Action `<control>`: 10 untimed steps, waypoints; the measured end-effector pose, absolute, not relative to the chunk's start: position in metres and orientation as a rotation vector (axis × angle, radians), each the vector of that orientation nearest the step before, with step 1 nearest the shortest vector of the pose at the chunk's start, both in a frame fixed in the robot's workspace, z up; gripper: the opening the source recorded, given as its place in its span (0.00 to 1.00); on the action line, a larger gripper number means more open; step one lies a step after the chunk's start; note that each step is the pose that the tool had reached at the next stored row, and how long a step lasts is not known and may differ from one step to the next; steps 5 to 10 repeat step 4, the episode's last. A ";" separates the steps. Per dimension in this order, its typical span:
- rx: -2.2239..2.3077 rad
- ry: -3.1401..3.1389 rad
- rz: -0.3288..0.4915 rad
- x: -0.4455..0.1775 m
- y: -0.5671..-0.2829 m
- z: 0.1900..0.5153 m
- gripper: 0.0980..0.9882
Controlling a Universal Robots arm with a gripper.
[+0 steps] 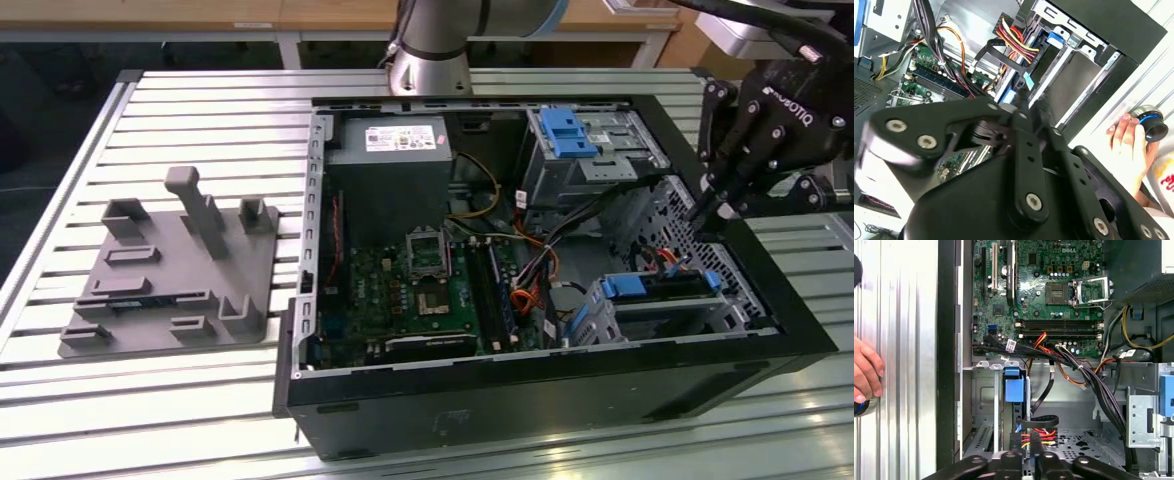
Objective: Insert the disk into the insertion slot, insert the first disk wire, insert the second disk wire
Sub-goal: 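Insert the second disk wire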
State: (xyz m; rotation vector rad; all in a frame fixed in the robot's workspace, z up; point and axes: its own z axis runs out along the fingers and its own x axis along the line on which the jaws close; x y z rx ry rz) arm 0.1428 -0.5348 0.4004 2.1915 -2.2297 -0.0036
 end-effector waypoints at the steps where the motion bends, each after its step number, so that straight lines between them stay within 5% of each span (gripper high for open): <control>1: 2.192 -2.230 -0.004 0.143 -0.535 0.400 0.11; 4: 2.192 -2.230 -0.004 0.143 -0.535 0.401 0.01; 10: 2.192 -2.230 -0.004 0.143 -0.535 0.401 0.01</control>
